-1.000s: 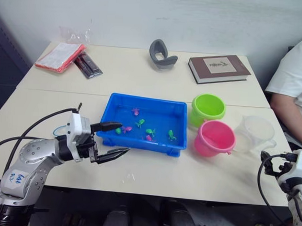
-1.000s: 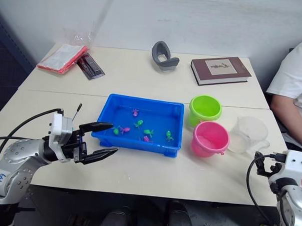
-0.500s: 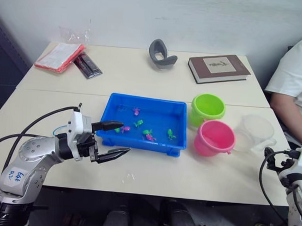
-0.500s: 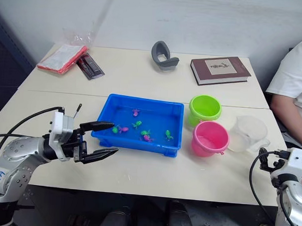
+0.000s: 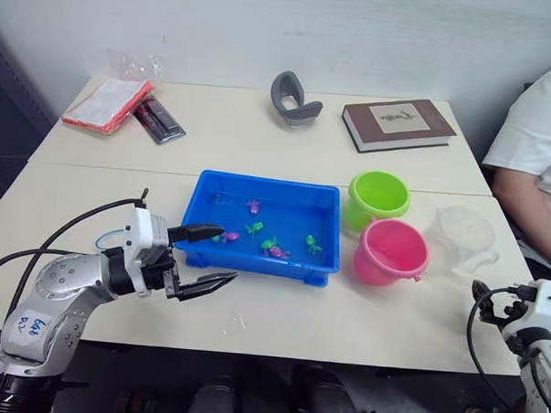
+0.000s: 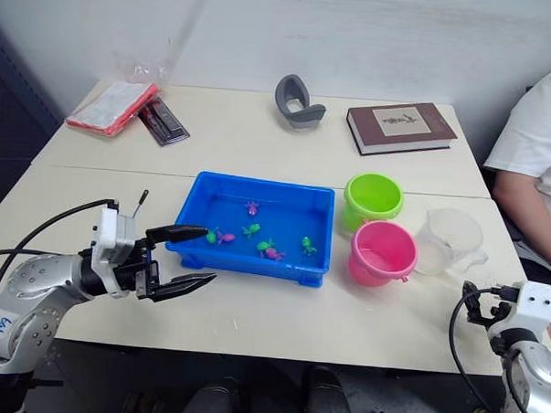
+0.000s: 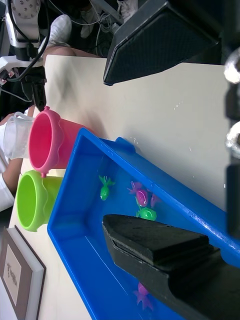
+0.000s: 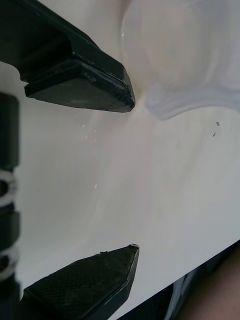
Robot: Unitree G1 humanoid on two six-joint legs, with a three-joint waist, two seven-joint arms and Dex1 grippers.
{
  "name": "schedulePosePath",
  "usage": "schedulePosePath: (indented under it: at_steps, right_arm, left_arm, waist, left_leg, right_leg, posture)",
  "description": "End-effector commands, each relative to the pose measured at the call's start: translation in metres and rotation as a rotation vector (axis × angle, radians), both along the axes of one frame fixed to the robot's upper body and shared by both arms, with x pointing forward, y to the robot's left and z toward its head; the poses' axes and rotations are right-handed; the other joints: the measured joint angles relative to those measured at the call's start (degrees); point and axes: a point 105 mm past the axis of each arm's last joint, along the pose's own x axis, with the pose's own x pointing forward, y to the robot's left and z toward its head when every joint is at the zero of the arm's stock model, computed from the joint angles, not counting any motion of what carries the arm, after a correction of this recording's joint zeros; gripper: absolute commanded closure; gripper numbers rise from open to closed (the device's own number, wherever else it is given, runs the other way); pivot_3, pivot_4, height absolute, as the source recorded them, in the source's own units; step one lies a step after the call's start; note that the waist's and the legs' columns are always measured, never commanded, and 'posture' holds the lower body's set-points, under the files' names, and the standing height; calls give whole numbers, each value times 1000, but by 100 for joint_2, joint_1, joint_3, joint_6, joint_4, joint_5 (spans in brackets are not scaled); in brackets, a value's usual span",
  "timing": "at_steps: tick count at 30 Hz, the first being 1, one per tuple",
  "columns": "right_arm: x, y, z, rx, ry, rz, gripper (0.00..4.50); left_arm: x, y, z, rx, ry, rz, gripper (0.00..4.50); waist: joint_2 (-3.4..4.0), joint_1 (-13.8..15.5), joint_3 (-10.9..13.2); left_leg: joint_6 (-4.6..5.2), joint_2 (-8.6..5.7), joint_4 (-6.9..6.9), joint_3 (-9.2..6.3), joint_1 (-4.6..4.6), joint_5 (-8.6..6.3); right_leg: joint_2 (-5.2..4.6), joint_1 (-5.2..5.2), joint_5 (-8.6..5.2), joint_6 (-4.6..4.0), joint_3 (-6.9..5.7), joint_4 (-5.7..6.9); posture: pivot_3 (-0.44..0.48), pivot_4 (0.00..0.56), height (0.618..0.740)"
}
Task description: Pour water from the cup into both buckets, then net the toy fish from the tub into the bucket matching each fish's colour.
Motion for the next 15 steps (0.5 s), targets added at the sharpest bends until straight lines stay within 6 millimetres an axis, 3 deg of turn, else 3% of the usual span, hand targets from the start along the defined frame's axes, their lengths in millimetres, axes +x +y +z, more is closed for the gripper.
schedulePosePath:
  at_steps: [1,15]
  right_arm:
    - [6,0,14,-23,-35,22,0]
    - [17,-7,13,-20,-84,-54,0]
  left_arm:
    - [-2,-5,7,2,-41,-21,52]
    - [-1,-5,8,7,-45,-22,52]
  waist:
    - [0,12,0]
    - [3,16,2]
  left_leg:
    - [0,0,0,0,-1,0]
    - [0,-1,0,0,-1,0]
  right_leg:
    - [0,0,0,0,0,-1]
    - [-1,0,0,0,-1,-2]
  posture:
    - [0,150,740]
    - [0,150,740]
